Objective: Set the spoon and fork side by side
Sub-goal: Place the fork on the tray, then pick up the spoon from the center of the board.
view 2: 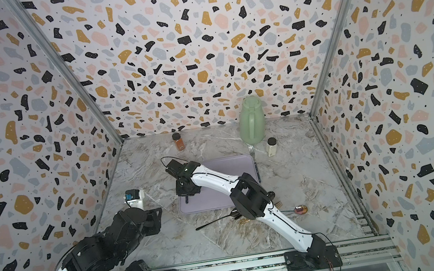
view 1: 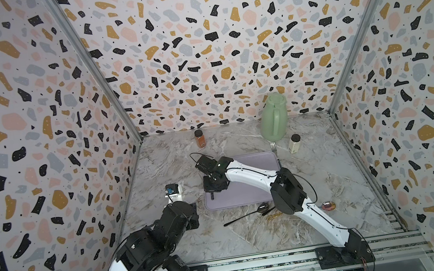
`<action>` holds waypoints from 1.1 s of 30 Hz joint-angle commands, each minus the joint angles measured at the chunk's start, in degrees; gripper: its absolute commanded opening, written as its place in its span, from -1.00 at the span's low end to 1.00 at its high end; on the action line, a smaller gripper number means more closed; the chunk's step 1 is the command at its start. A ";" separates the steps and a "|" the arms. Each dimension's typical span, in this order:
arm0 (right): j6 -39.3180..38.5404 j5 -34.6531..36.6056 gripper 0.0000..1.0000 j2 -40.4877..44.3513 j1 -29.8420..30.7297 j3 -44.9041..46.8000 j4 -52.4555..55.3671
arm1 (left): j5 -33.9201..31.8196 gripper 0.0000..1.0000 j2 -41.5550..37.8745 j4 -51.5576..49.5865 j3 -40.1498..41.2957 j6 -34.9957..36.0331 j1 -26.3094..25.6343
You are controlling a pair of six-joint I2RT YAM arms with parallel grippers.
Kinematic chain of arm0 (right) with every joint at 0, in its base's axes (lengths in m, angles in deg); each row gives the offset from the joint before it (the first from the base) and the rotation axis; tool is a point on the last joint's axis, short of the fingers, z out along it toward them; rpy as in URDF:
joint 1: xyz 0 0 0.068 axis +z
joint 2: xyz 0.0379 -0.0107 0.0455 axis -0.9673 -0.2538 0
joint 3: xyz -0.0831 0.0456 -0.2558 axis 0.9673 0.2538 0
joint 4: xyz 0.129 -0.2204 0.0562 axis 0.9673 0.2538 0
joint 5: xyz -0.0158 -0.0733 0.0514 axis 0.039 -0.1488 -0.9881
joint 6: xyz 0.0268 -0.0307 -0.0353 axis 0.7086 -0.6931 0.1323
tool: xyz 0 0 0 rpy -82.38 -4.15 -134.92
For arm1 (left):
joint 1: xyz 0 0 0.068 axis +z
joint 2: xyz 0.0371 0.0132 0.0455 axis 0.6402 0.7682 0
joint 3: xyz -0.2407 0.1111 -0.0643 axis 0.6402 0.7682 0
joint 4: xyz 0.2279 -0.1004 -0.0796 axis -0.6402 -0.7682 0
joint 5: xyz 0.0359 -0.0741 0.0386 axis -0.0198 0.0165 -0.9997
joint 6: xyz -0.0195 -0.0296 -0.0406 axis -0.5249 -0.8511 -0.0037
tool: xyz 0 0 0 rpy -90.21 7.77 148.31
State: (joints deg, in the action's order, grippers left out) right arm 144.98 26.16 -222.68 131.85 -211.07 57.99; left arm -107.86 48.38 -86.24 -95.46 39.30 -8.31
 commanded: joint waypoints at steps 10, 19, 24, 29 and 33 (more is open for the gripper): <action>-0.20 2.33 -0.18 5.85 -0.39 0.14 1.78 | -0.01 -0.13 -0.36 0.77 0.39 -0.43 0.22; -3.94 5.71 -0.17 20.26 -2.21 10.02 1.67 | 1.43 -0.13 1.03 1.90 1.00 1.19 0.22; -7.62 8.04 -0.13 31.00 -4.20 20.00 1.35 | 7.43 -0.12 6.08 6.39 1.29 5.42 0.16; -11.51 8.66 -0.14 42.32 -6.28 33.70 -1.95 | 15.08 -0.13 11.78 16.12 4.04 8.53 -0.20; -14.45 9.87 -0.11 50.79 -7.77 43.62 -2.63 | 15.44 -0.10 19.39 22.97 4.21 11.24 -4.14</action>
State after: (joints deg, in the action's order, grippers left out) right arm 134.34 33.99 -176.89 124.73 -171.29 55.10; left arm -95.16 64.17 -72.18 -91.61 47.16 -10.30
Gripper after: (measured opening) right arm 0.444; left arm 0.446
